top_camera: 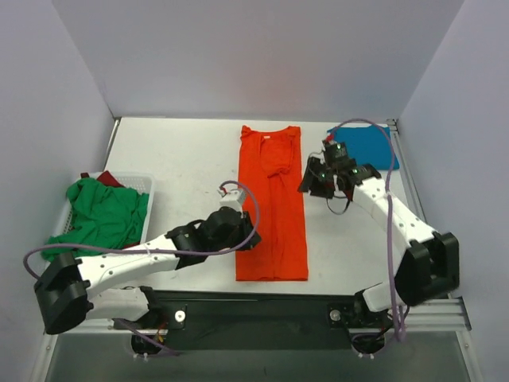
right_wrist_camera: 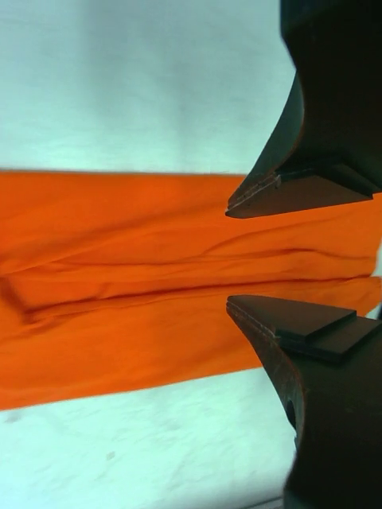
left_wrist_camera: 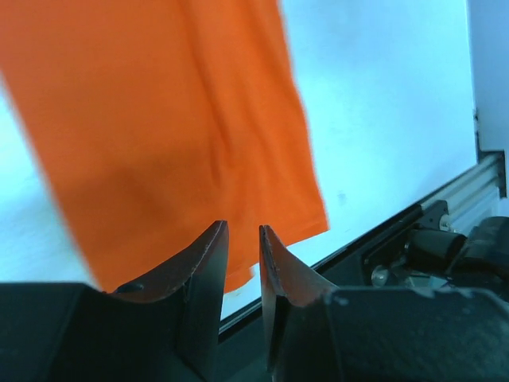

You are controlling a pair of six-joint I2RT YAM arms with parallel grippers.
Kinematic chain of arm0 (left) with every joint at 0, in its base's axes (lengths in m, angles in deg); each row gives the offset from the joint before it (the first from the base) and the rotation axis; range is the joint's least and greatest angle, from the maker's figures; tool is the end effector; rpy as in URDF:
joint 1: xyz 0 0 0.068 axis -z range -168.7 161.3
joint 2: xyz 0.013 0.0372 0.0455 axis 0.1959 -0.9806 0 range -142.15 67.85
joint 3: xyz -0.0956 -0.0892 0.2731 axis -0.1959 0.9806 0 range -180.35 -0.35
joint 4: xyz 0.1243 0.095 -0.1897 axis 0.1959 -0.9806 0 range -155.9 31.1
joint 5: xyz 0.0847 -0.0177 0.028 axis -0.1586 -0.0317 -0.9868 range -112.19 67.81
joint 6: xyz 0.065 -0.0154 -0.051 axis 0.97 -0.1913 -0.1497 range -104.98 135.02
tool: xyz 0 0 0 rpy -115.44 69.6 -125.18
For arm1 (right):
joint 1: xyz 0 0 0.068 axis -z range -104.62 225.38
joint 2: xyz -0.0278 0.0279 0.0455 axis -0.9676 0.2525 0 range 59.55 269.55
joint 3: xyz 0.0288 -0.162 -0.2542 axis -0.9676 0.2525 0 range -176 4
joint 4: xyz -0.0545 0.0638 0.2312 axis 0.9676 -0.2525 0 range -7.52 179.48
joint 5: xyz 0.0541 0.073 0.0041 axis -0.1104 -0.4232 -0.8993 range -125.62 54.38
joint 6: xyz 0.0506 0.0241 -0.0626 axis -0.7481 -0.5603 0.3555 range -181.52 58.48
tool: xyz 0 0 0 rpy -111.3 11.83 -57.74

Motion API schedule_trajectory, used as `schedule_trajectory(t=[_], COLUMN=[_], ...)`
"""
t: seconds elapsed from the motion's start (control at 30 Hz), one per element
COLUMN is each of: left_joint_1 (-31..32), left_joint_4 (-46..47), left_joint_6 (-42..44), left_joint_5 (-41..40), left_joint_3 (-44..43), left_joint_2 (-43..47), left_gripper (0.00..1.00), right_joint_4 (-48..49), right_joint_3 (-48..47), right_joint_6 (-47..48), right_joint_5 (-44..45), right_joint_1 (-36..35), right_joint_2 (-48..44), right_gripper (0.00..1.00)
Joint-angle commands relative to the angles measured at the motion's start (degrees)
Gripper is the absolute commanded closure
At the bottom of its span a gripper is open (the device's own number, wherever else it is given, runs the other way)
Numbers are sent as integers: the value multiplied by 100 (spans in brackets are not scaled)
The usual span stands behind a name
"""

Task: Fold and stack the t-shirts
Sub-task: Rotate the tshirt 90 degrees, then grab the bottom of the folded rectangular tshirt with both arms

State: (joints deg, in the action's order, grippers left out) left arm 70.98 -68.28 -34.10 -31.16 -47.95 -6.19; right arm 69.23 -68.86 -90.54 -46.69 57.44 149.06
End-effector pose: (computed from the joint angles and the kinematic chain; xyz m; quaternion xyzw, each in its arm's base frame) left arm 0.1558 -0.2437 0.2632 0.0462 0.8871 -0.3285 0.3209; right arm 0.3481 0.1276 0.3127 0.0431 0.8904 0.2564 0.3736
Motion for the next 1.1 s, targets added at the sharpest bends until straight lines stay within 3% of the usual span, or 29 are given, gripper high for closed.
schedule_trajectory(t=[0.0,0.13,0.43,0.77,1.07], left_joint_1=[-141,-141,17,61,79], left_joint_4=[-748,-881,216,771,1060], left_joint_6=[-544,-774,-748,-818,-818], left_joint_5=[-456,-325,387,633,633], left_joint_3=[976,1786,2693,3080,3168], left_joint_2=[792,1882,2280,1859,1437], left_gripper=[66,59,50,49,47], right_joint_4=[-50,21,-23,135,232], right_joint_3=[1473,3212,4974,5440,5739], right_joint_6=[-446,-666,-1624,-2222,-2460], right_joint_5=[350,448,650,746,852], right_joint_1=[-315,-711,-1678,-2522,-2601], right_joint_2=[-1302,-2577,-4301,-4100,-4161], right_gripper=[57,57,59,59,60])
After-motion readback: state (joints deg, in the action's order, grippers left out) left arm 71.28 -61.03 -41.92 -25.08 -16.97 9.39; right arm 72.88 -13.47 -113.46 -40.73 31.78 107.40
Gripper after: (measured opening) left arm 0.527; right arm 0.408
